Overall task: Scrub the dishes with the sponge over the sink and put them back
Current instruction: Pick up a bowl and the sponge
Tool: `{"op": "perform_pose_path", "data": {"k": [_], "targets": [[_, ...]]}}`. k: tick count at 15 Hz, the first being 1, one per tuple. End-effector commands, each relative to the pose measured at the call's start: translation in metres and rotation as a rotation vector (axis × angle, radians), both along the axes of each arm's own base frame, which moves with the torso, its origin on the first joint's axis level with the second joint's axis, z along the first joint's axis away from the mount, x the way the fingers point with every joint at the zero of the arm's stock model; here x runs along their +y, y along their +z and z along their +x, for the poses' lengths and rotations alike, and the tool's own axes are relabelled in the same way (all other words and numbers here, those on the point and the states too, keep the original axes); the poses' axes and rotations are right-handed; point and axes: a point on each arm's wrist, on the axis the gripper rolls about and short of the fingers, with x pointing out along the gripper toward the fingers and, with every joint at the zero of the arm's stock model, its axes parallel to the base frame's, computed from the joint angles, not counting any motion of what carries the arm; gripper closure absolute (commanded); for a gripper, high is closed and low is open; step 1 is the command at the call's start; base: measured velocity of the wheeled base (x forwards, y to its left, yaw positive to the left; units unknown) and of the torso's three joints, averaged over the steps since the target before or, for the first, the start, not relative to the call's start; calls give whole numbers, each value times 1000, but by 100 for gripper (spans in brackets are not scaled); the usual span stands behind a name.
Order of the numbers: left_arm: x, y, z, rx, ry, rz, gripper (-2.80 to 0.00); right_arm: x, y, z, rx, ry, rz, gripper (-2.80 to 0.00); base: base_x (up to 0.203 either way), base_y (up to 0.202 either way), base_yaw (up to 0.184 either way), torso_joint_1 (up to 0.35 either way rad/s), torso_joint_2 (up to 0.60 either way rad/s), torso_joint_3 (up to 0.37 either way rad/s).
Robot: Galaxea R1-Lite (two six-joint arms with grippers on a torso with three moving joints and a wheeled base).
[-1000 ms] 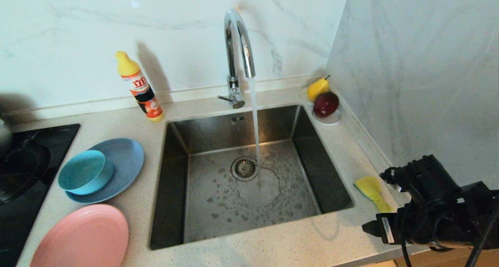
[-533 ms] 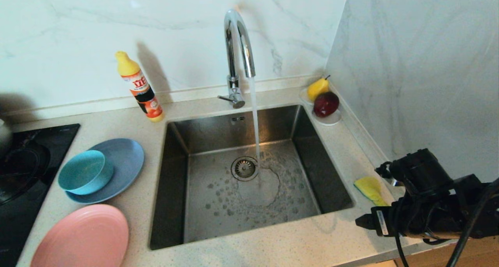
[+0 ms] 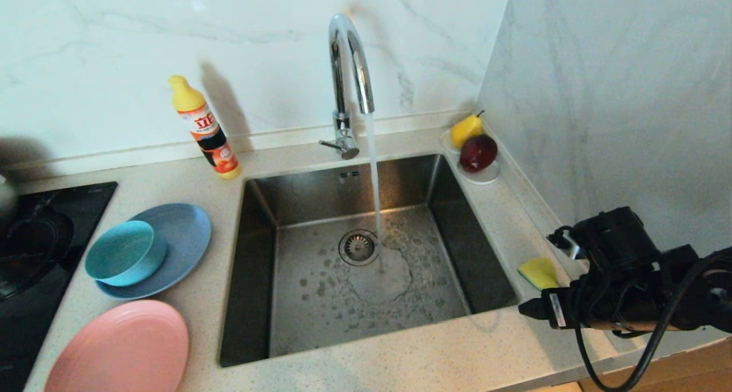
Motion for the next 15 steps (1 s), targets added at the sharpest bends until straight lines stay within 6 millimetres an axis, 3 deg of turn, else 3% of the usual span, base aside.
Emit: {"op": "perform_pose_path", "data": {"k": [1,15], "targets": [[0,0,0,1,-1,0,0,-3,4,5,-14,5,3,-280,0,0,0,0,0,0],[0,0,0,2,-1,0,0,-2,3,20,-31,57,-2,-280,0,0,0,0,0,0]]}}
